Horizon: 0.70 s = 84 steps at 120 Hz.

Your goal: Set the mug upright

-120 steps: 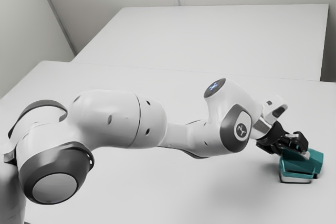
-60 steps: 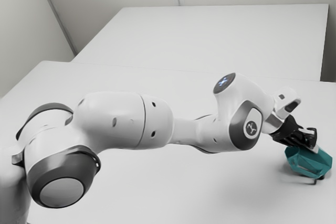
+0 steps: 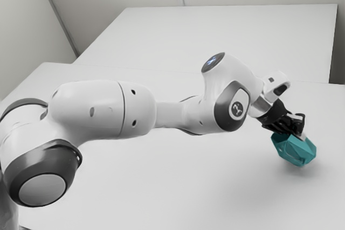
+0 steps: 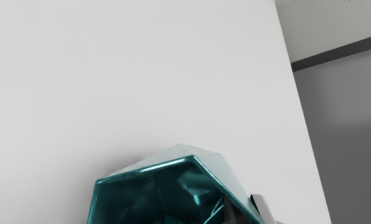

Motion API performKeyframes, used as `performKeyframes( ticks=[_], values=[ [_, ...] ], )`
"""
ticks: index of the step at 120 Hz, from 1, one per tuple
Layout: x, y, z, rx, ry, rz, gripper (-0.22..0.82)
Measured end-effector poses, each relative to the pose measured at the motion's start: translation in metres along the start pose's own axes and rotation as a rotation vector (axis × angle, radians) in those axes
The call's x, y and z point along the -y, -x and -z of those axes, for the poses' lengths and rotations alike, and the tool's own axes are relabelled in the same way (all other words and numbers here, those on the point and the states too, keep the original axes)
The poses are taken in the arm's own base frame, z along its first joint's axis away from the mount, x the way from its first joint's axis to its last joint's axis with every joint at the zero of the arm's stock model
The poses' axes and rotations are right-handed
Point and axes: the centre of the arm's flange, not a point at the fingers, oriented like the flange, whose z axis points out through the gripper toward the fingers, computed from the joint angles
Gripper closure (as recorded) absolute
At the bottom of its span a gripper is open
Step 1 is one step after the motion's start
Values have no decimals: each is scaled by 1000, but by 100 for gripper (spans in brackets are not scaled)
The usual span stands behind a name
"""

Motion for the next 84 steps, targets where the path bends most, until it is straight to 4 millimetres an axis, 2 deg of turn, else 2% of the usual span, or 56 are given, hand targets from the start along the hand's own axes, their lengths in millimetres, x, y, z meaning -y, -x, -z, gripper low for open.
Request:
performKeyframes(
  ticks=[12, 27, 36, 55, 70, 84],
  values=[
    [43, -7, 38, 27, -55, 29, 78],
    [108, -27, 106, 39, -163, 37, 78],
    [138, -23, 136, 68, -239, 23, 78],
    [178, -9, 184, 118, -401, -31, 78],
    [230, -7, 232, 155, -523, 11, 78],
    [276, 0, 257, 199, -589, 79, 78]
  ],
)
